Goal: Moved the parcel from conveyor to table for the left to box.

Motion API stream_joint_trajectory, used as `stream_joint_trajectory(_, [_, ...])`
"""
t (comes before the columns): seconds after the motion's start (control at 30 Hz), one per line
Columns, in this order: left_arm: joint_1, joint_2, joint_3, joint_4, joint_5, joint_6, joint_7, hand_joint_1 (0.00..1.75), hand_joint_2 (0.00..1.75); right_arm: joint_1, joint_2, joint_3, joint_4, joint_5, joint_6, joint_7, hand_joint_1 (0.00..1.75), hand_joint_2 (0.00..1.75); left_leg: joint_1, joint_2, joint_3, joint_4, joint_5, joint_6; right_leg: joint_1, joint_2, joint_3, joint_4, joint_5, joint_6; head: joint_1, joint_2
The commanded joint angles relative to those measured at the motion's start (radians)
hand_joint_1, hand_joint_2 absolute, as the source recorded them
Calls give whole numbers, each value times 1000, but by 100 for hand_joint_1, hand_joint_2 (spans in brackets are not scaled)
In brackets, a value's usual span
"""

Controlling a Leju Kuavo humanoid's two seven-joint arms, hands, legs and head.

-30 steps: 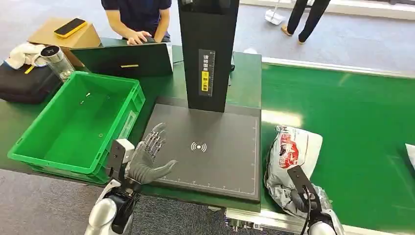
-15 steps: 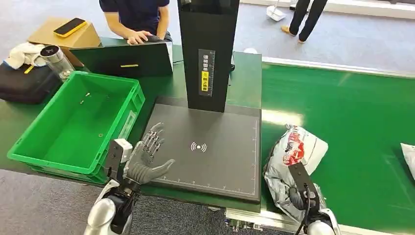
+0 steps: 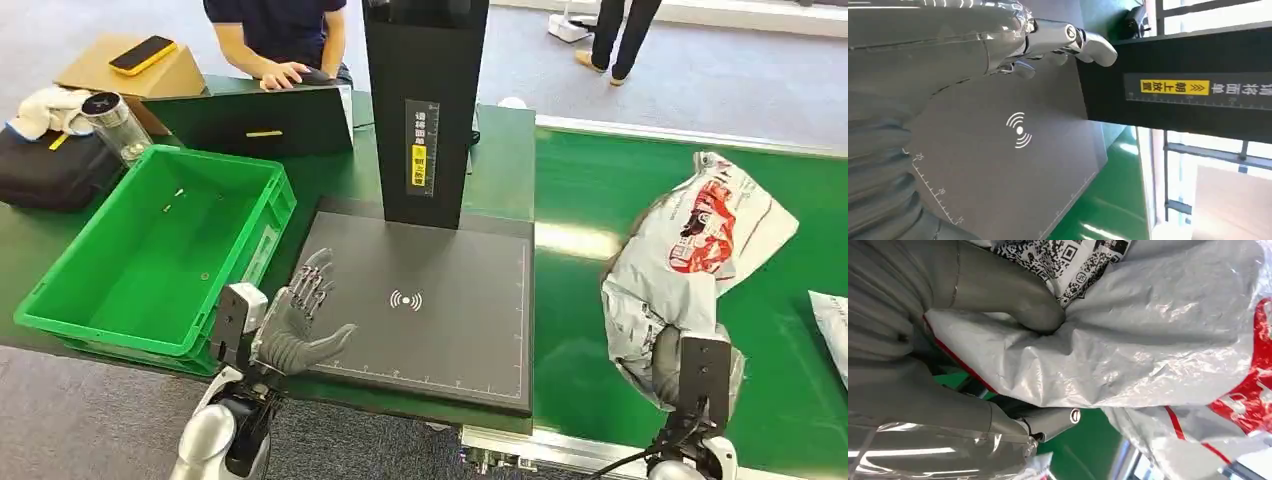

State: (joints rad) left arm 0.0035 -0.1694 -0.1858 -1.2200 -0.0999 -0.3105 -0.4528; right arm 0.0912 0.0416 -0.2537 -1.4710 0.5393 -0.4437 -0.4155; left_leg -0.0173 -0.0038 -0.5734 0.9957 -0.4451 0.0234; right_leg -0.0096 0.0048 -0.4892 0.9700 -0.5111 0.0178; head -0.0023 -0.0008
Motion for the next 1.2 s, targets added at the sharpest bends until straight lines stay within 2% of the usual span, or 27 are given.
stream_joint_trajectory(0.03, [-58,6,-7,74,-8,-6,-20,0,175,32,72,-28,-174,-140,-61,-156,175,175,0,-1,1,-1,0,-2,0,-2,1,0,0,-1,0,0])
stream_joint_trajectory(0.1, [-62,8,-5,76,-7,-8,-25,0,175,28,50,12,-185,-175,-4,-172,175,175,0,0,1,-1,0,-2,0,-1,1,0,0,-1,0,0])
stream_joint_trajectory(0.17, [-69,16,-5,82,-6,-12,-32,0,175,-6,-4,86,-138,-155,142,-138,175,175,1,1,3,-2,0,-4,0,0,3,-2,0,-1,0,0])
stream_joint_trajectory(0.23, [-85,26,-11,99,-7,-28,-42,0,175,-44,-76,193,-70,-32,306,-94,175,175,1,3,3,-2,0,-4,0,2,2,-2,1,-1,0,0])
stream_joint_trajectory(0.27, [-95,29,-12,113,-9,-33,-47,0,175,-70,-112,263,-23,85,382,-42,175,175,1,5,2,-2,0,-3,0,4,2,-2,1,-1,0,0])
stream_joint_trajectory(0.3, [-99,30,-11,120,-9,-35,-49,0,175,-79,-101,270,-10,93,384,-37,175,175,1,5,1,-1,0,-2,1,5,1,-1,2,-1,0,0])
stream_joint_trajectory(0.33, [-103,31,-11,128,-11,-37,-53,0,175,-93,-126,317,15,169,409,-17,175,175,1,6,3,-2,0,-3,1,6,2,-2,2,-1,0,0])
stream_joint_trajectory(0.37, [-106,30,-12,136,-14,-38,-57,0,175,-117,-141,364,50,226,463,28,175,175,1,4,2,-1,0,-2,1,4,1,-1,2,-1,0,0])
stream_joint_trajectory(0.43, [-110,30,-15,148,-20,-37,-61,0,175,-166,-155,450,106,351,497,93,175,175,1,3,3,-2,1,-2,1,2,2,-2,2,-1,0,0])
stream_joint_trajectory(0.53, [-131,30,-30,181,-27,-32,-63,0,175,-252,-198,592,222,445,602,171,175,175,1,5,3,-3,1,-3,1,4,3,-2,2,-1,0,0])
stream_joint_trajectory(0.73, [-133,35,-40,183,-20,-26,-67,0,175,-300,-246,667,286,429,599,175,175,175,1,-1,3,-3,2,-3,1,-1,4,-2,1,-1,0,0])
stream_joint_trajectory(0.87, [-122,47,-54,148,2,-19,-45,0,175,-465,-308,852,443,405,672,207,175,175,1,2,2,-2,1,-2,1,2,3,-2,2,-1,0,0])
stream_joint_trajectory(0.97, [-100,51,-67,103,14,-18,-17,0,175,-557,-325,961,519,395,675,244,175,175,1,7,3,-1,1,-2,1,6,2,-1,2,-1,0,0])
stream_joint_trajectory(1.07, [-93,57,-80,97,17,-6,-10,0,175,-604,-344,1035,515,405,629,234,175,175,1,6,5,-2,2,-3,1,5,3,-1,3,-1,0,0])
stream_joint_trajectory(1.17, [-88,59,-83,100,24,-2,-16,0,175,-627,-349,1084,455,425,484,200,175,175,1,6,8,-2,2,-3,1,5,6,0,3,-1,-1,0])
stream_joint_trajectory(1.2, [-87,59,-83,100,24,-2,-17,0,175,-635,-345,1089,448,429,479,200,175,175,1,6,9,-3,4,-4,1,4,6,-2,5,-2,0,0])
